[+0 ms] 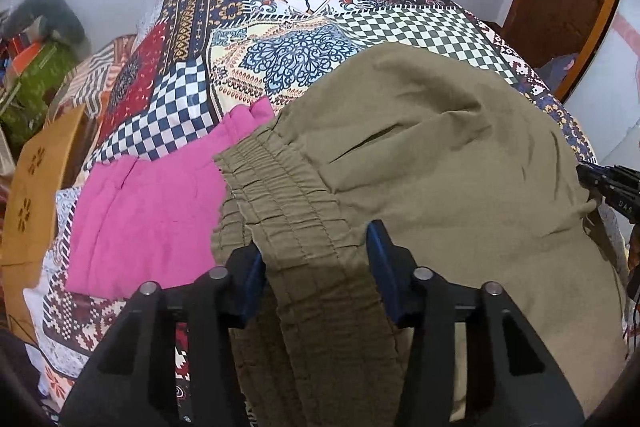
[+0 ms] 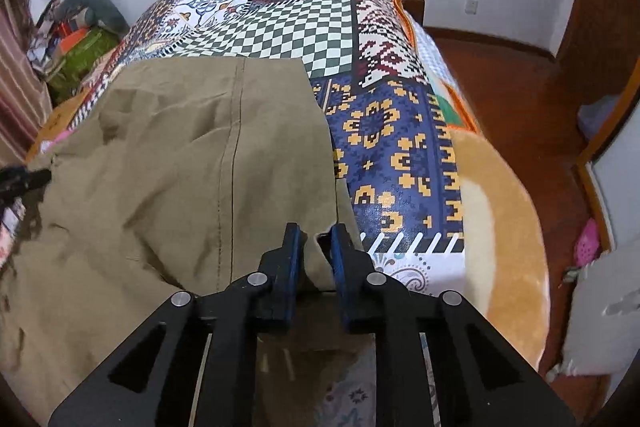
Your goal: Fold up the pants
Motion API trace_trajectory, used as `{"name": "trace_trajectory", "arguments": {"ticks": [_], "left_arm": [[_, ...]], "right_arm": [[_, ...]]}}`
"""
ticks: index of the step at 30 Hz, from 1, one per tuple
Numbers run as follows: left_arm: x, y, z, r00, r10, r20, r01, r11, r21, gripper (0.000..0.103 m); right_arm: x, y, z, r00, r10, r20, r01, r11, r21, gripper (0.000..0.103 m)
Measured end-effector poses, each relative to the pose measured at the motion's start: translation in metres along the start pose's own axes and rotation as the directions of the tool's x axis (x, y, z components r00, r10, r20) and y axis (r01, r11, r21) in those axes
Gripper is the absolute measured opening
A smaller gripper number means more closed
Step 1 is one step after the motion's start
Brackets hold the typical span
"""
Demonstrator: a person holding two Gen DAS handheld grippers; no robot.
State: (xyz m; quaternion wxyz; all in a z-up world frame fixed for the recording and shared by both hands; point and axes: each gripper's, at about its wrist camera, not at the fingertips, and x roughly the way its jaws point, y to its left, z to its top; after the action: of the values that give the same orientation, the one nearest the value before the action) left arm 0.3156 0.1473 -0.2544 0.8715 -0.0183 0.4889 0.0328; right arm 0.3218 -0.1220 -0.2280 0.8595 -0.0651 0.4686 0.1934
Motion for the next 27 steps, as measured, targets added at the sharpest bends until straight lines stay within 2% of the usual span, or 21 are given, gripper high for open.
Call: {"name": "trace_trajectory", "arguments": {"ticks": [5, 9, 14, 18, 20, 22, 27], "left_arm": [[0.002, 0.002, -0.002, 0.999, 0.042, 0.009, -0.042, 0.999, 0.027, 0.044], [0.006, 0.010, -0.005, 1.000, 0.014, -0.008, -0.014, 1.000, 0.000, 0.045], [-0.010, 0.011, -0.004, 1.000, 0.010, -0.007, -0.010, 1.000, 0.004, 0.056], [-0.028, 0.025, 0.000, 0.999, 0.014, 0.036, -0.013, 0.999, -0.034, 0.068], [-0.033, 0.034, 0.005, 0.999, 0.013, 0.050, -0.010, 0.998, -0.059, 0.069], [-0.033, 0.043, 0.012, 0.998, 0.023, 0.054, -0.019, 0.997, -0.080, 0.069], [-0.017, 0.059, 0.032, 0.998, 0.046, 0.032, -0.042, 0.994, -0.104, 0.072]], "right_arm": [[0.003, -0.001, 0.000, 1.000, -0.027, 0.001, 0.027, 0.999, -0.043, 0.012], [0.004, -0.006, -0.002, 1.000, -0.013, -0.007, 0.012, 1.000, -0.025, 0.012], [-0.002, -0.003, 0.002, 1.000, -0.005, -0.031, 0.004, 1.000, -0.023, 0.013], [-0.014, -0.007, 0.012, 1.000, 0.018, -0.023, -0.018, 1.000, -0.001, 0.015], [-0.021, -0.007, 0.019, 1.000, 0.025, 0.001, -0.025, 1.000, -0.002, 0.019], [-0.027, -0.005, 0.029, 0.999, 0.029, 0.034, -0.029, 1.000, -0.003, 0.035], [-0.024, 0.000, 0.059, 0.996, 0.037, 0.078, -0.036, 0.999, -0.018, 0.036]]}}
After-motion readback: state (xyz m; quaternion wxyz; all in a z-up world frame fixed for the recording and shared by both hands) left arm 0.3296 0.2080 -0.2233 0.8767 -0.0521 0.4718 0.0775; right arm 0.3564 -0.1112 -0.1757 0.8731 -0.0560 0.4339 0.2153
